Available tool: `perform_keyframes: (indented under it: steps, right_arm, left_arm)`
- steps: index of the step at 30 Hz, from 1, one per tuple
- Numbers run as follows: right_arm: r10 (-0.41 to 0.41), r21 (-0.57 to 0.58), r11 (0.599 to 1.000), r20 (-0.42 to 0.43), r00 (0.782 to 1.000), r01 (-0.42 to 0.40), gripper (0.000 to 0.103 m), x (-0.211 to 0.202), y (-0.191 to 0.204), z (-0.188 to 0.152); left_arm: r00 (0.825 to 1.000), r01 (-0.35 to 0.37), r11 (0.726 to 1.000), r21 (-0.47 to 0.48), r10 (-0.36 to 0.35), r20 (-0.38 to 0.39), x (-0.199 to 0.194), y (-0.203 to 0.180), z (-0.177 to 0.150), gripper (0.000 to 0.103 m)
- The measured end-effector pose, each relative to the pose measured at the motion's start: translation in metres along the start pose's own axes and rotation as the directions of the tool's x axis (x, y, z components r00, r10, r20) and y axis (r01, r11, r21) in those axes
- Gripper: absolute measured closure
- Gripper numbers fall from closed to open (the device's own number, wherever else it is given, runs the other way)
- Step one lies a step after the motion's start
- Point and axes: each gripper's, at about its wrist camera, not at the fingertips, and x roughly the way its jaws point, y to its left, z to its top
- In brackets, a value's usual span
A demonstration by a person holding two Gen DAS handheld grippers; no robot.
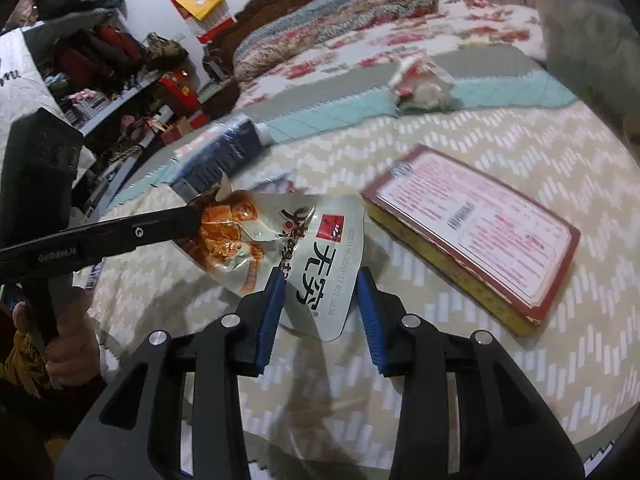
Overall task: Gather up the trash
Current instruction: 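Swing both open tools back over the bed toward the snack wrappers, then close the left tool on the orange-printed snack bag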
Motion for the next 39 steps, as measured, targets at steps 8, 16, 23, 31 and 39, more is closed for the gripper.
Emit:
perform_keyframes:
  steps: [8, 16, 23, 31, 39]
  right_arm:
    - [0.016, -0.043, 0.999, 0.015, 1.000, -0.015, 0.060, 0.005, 0.021, 0.014]
    - [-0.077, -0.191, 0.979, -0.058, 0.995, 0.064, 0.017, 0.047, 0.069, 0.019]
    - [-0.174, -0.216, 0.964, -0.062, 0.983, 0.157, 0.016, 0.064, 0.068, 0.018]
    - [-0.178, -0.207, 0.964, -0.047, 0.983, 0.165, 0.018, 0.062, 0.067, 0.014]
    - [-0.178, -0.208, 0.964, -0.041, 0.983, 0.165, 0.022, 0.061, 0.068, 0.012]
  left_arm:
    - [0.986, -0.066, 0.991, -0.118, 0.083, 0.146, -0.076, 0.052, -0.009, 0.089]
    - [0.980, -0.082, 0.976, -0.203, 0.116, 0.161, -0.103, 0.087, -0.037, 0.089]
    - [0.985, -0.037, 0.974, -0.223, 0.073, 0.159, -0.099, 0.096, -0.043, 0.089]
    - [0.993, 0.006, 0.966, -0.258, 0.024, 0.114, -0.078, 0.097, -0.044, 0.060]
    - [0.997, 0.046, 0.947, -0.318, -0.023, 0.075, -0.062, 0.104, -0.052, 0.051]
